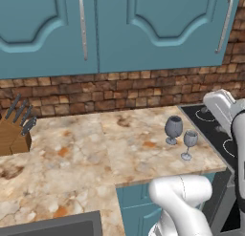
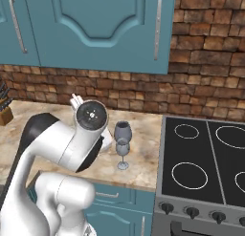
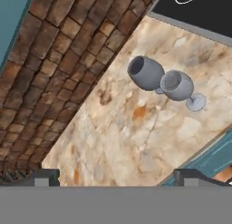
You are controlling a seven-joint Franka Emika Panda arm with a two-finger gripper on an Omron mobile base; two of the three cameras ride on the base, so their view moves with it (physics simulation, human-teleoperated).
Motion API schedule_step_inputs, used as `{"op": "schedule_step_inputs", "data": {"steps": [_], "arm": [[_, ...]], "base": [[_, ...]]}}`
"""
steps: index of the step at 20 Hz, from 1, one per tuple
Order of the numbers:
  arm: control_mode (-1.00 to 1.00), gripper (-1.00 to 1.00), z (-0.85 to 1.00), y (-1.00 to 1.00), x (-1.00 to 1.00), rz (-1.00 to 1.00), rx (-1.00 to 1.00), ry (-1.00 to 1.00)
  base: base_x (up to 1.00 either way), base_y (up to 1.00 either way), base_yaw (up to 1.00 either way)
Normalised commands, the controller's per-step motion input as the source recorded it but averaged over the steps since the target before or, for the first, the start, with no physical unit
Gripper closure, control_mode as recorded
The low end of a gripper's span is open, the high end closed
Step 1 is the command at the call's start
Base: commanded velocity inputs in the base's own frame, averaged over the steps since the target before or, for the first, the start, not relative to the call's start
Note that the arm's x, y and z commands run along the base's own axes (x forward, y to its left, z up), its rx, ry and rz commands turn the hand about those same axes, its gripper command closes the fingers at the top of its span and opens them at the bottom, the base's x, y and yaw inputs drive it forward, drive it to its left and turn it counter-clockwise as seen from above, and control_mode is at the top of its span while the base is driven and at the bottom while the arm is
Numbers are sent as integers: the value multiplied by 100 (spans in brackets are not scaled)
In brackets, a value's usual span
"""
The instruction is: Retrieve the wine glasses from the counter and place one next to each plate.
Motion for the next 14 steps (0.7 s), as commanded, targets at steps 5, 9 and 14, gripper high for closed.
{"op": "schedule_step_inputs", "data": {"steps": [5, 9, 14], "arm": [[-100, -100, -5, -26, 0, -9, 27, 0], [-100, -100, 0, -26, 7, -1, 33, 14], [-100, -100, 0, -16, 12, 0, 29, 17]], "base": [[0, 0, 0], [0, 0, 0], [0, 0, 0]]}}
